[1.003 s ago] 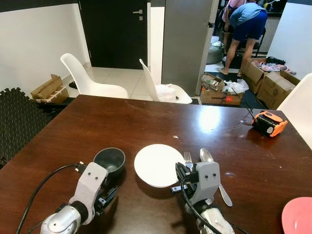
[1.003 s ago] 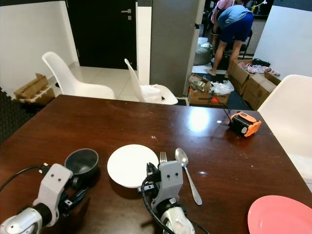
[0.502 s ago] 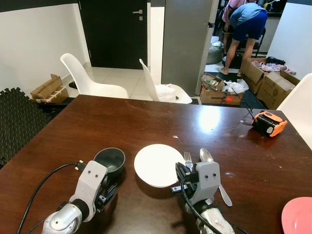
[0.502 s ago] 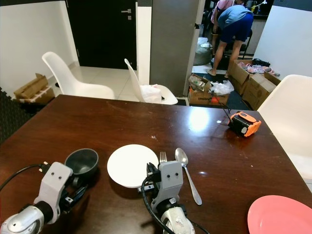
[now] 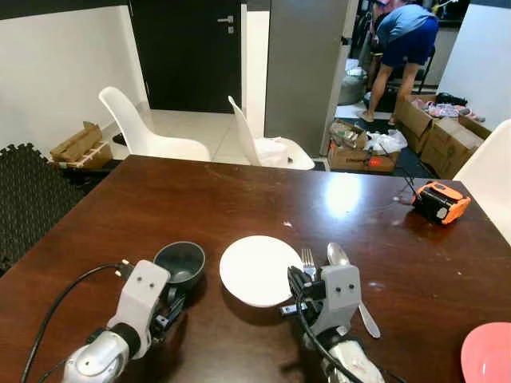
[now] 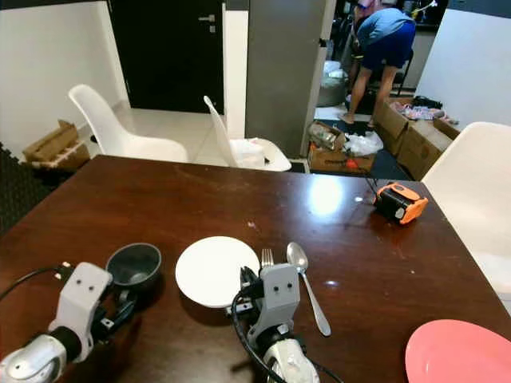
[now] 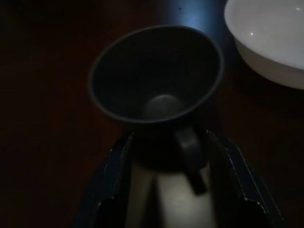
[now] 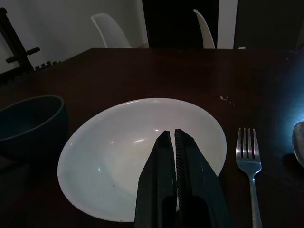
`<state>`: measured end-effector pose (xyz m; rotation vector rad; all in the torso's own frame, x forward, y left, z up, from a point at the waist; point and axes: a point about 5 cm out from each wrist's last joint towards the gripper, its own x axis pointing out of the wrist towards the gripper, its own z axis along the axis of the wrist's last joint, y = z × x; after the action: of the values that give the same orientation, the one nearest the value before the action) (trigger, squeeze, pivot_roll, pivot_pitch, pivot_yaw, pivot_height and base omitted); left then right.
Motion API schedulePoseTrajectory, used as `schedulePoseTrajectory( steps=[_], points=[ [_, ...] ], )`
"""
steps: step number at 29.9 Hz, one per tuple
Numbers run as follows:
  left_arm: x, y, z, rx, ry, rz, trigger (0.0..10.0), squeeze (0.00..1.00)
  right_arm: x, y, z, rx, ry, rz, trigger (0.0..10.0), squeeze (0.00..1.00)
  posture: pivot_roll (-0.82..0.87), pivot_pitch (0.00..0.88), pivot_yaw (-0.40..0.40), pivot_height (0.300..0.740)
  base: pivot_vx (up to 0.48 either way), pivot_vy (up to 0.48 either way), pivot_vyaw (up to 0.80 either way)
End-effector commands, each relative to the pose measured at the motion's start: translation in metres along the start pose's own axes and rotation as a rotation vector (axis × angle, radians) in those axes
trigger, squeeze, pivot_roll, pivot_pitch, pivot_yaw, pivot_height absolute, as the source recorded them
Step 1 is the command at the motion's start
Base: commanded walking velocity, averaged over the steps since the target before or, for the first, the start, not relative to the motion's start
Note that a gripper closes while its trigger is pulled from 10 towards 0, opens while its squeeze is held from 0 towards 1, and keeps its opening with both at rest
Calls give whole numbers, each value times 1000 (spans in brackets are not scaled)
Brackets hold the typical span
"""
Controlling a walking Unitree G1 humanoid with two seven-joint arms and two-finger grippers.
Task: Setting the table
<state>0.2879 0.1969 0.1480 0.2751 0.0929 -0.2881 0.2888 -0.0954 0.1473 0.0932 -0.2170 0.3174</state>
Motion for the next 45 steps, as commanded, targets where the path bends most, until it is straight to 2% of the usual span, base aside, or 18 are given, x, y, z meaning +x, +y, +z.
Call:
schedulePoseTrajectory(
  steps=[1, 5, 8, 12, 17, 18, 20, 21, 24, 25, 28, 29, 32, 34, 35, 36, 41, 45],
  points=[
    [-7, 8, 5, 11, -13, 10, 10000, 0, -3, 2, -3, 2, 15, 2, 10000, 0, 56, 126, 101, 740, 0, 0, 0],
    [-17, 26, 25, 62, -79, 50, 10000, 0, -3, 1, -2, -3, 13, 6, 10000, 0, 65, 126, 99, 740, 0, 0, 0],
    [-19, 32, 35, 83, -117, 75, 10000, 0, 1, -3, 1, -20, 14, 10, 10000, 0, 67, 121, 96, 740, 0, 0, 0],
    [-18, 31, 41, 87, -151, 91, 10000, 0, 4, -8, 4, -58, 20, 9, 10000, 0, 69, 119, 89, 740, 0, 0, 0],
    [-15, 24, 52, 135, -221, 127, 10000, 0, 6, -28, 23, -107, -14, -96, 10000, 0, 62, 114, 78, 740, 0, 0, 0],
    [-12, 23, 54, 125, -233, 149, 10000, 0, 6, -36, 24, -73, -12, -124, 10000, 1000, 56, 109, 81, 740, 0, 0, 0],
    [-10, 22, 55, 118, -239, 164, 10000, 0, 6, -40, 24, -46, -9, -140, 10000, 1000, 56, 109, 81, 740, 0, 0, 0],
    [-6, 18, 61, 111, -264, 178, 10000, 0, 7, -51, 22, 59, 14, -182, 10000, 1000, 57, 103, 78, 740, 0, 0, 0],
    [-1, 10, 68, 127, -286, 139, 10000, 0, 10, -56, 21, 125, 35, -191, 10000, 1000, 54, 100, 73, 740, 0, 0, 0],
    [3, -11, 83, 182, -316, -80, 10000, 0, 18, -58, 25, 206, 73, -152, 10000, 1000, 55, 98, 63, 740, 0, 0, 0],
    [2, -24, 90, 229, -325, -241, 10000, 0, 23, -58, 27, 254, 117, -98, 10000, 996, 56, 96, 58, 740, 0, 0, 0],
    [2, -29, 94, 282, -333, -317, 10000, 0, 25, -58, 28, 292, 148, -72, 10000, 0, 55, 92, 57, 740, 0, 0, 0],
    [2, -31, 96, 304, -337, -342, 10000, 0, 25, -58, 29, 304, 154, -65, 10000, 0, 55, 93, 56, 740, 0, 0, 0],
    [6, -40, 103, 295, -355, -398, 10000, 0, 27, -60, 27, 352, 204, -43, 10000, 114, 55, 93, 53, 740, 0, 0, 0],
    [9, -45, 105, 291, -362, -405, 10000, 0, 28, -60, 25, 375, 229, -41, 10000, 733, 51, 94, 54, 740, 0, 0, 0],
    [12, -50, 107, 289, -366, -415, 10000, 0, 28, -60, 23, 406, 259, -41, 10000, 1000, 51, 94, 51, 740, 0, 0, 0],
    [18, -66, 108, 332, -373, -448, 10000, 0, 27, -61, 20, 418, 316, -39, 10000, 1000, 51, 103, 40, 740, 0, 0, 0],
    [23, -75, 107, 354, -373, -453, 10000, 0, 26, -60, 19, 489, 373, -41, 10000, 1000, 50, 115, 30, 740, 0, 0, 0]
  ],
)
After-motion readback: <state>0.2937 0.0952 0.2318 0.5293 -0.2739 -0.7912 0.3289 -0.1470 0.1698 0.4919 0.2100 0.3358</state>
